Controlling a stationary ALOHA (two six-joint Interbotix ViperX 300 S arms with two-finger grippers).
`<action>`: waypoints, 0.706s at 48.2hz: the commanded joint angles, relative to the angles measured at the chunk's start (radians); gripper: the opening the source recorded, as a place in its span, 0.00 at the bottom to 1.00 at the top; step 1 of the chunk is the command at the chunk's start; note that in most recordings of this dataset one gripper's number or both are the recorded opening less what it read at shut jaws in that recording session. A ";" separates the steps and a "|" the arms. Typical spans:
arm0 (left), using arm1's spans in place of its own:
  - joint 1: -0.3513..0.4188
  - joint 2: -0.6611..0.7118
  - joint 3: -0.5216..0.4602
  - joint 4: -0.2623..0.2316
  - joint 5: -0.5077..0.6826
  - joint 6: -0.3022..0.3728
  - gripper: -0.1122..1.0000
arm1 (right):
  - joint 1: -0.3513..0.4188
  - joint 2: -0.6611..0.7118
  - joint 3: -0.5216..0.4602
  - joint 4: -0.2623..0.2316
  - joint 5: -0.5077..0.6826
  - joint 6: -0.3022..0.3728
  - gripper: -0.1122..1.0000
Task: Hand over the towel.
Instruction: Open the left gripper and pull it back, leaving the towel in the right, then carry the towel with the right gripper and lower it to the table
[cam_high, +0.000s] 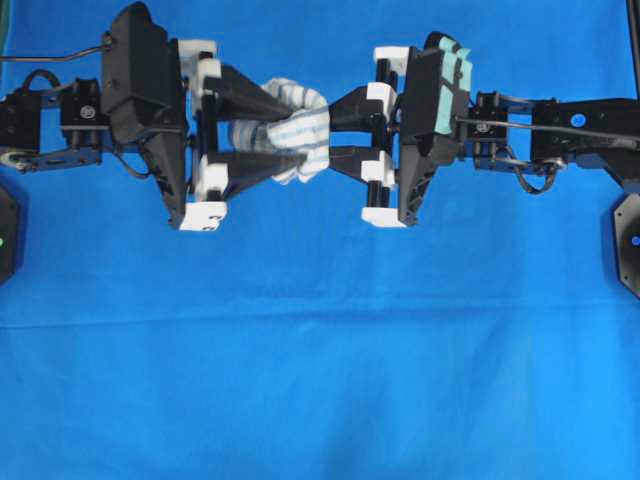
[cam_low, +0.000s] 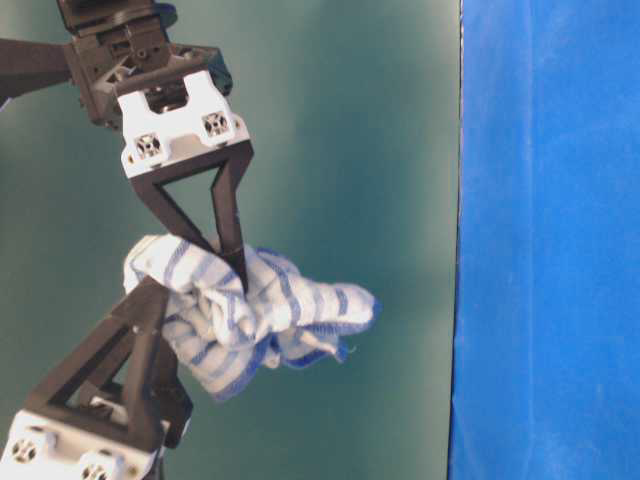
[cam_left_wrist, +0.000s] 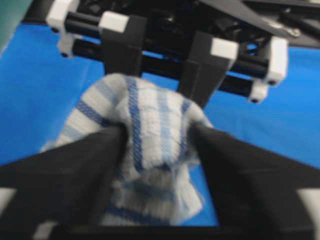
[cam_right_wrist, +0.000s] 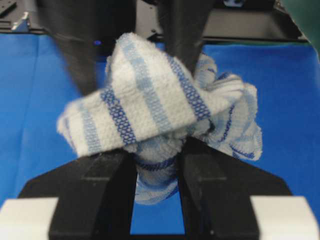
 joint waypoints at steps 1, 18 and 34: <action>-0.002 -0.049 0.005 0.002 -0.012 0.005 0.70 | 0.002 -0.051 0.008 0.000 -0.005 0.006 0.37; -0.002 -0.259 0.152 0.002 -0.026 0.006 0.93 | 0.002 -0.236 0.156 0.005 0.005 0.012 0.37; -0.002 -0.354 0.218 0.002 -0.025 0.006 0.93 | 0.002 -0.356 0.241 0.023 0.041 0.014 0.37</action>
